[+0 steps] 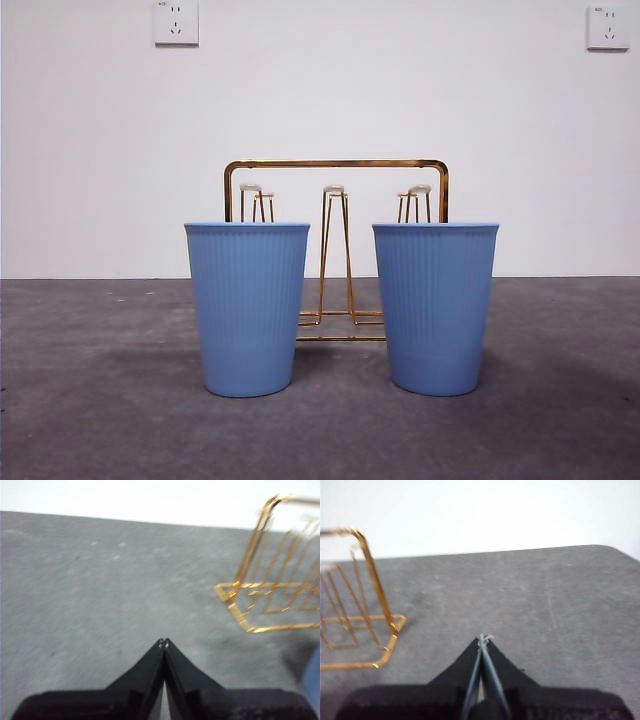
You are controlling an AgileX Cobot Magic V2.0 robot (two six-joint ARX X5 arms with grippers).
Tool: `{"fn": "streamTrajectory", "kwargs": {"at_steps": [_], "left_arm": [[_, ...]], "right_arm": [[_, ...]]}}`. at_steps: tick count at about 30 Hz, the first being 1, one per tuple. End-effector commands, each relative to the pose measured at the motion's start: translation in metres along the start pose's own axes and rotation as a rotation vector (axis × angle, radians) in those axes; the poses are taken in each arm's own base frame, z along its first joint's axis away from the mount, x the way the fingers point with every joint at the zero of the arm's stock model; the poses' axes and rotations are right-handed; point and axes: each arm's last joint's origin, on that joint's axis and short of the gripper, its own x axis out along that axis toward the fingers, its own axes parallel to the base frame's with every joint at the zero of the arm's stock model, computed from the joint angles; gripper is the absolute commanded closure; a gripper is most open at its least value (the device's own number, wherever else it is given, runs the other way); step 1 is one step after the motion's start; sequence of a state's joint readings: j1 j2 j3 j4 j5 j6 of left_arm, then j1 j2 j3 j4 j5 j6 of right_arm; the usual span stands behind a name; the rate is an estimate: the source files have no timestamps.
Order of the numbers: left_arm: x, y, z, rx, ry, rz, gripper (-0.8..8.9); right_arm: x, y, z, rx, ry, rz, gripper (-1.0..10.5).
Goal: Pick up cup 1,put cup 1 in the cup rack,pick up cup 2,put cup 2 in the cup rack
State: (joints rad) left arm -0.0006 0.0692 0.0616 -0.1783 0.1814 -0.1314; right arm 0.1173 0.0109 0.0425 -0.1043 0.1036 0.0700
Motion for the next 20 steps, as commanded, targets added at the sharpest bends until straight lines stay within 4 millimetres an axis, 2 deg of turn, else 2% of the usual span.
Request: {"fn": "streamTrajectory", "kwargs": {"at_steps": [1,5,10,16,20], "left_arm": [[-0.006,-0.004,0.019,-0.046,-0.053,-0.047,8.2],[-0.014,-0.011,0.044,-0.085,-0.086,-0.113,8.2],[-0.022,-0.019,0.076,-0.105,-0.055,-0.188,8.2],[-0.029,-0.03,0.115,-0.114,0.062,-0.344,8.2],[-0.032,-0.036,0.137,-0.1,0.15,-0.437,8.2]], "right_arm": [[-0.005,0.001,0.021,0.099,-0.06,0.01,9.6],[-0.013,0.002,0.053,0.121,-0.06,0.01,9.6],[-0.015,0.007,0.097,0.106,0.042,0.05,9.6],[-0.009,0.017,0.148,0.0,0.271,0.227,9.6],[-0.001,0.021,0.173,-0.046,0.437,0.301,9.6]]}}
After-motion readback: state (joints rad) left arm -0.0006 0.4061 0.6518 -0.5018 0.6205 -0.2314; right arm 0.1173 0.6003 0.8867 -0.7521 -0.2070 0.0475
